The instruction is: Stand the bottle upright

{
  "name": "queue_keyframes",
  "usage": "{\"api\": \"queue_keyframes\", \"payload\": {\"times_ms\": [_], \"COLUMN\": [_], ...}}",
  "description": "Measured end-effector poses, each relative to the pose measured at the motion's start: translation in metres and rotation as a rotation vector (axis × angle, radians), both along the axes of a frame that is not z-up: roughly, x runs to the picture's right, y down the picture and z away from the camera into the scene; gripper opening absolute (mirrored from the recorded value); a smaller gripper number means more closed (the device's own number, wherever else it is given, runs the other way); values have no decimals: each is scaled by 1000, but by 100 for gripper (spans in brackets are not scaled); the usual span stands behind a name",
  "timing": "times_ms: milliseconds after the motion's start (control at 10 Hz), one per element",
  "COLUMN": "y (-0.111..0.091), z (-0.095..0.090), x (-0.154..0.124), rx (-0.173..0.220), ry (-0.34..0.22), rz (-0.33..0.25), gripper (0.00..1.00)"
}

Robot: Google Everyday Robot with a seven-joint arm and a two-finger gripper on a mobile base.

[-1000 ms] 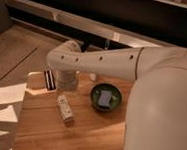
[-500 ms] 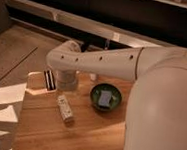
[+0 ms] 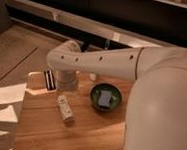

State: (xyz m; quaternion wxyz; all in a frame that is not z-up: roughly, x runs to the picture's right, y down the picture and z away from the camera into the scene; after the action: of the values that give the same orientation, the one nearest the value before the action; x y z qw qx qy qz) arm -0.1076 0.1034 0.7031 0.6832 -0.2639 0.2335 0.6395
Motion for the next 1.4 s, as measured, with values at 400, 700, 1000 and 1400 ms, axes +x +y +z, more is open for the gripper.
{"api": "queue_keyframes", "payload": {"times_ms": [400, 700, 1000, 1400], "y": [-14, -64, -72, -71], "z": [6, 53, 64, 58], "x": [-2, 15, 23, 49], "rx": [40, 140, 149, 119], "ry": [-13, -45, -39, 31], "rz": [-27, -101, -105, -94], "gripper": [65, 65, 65, 65]}}
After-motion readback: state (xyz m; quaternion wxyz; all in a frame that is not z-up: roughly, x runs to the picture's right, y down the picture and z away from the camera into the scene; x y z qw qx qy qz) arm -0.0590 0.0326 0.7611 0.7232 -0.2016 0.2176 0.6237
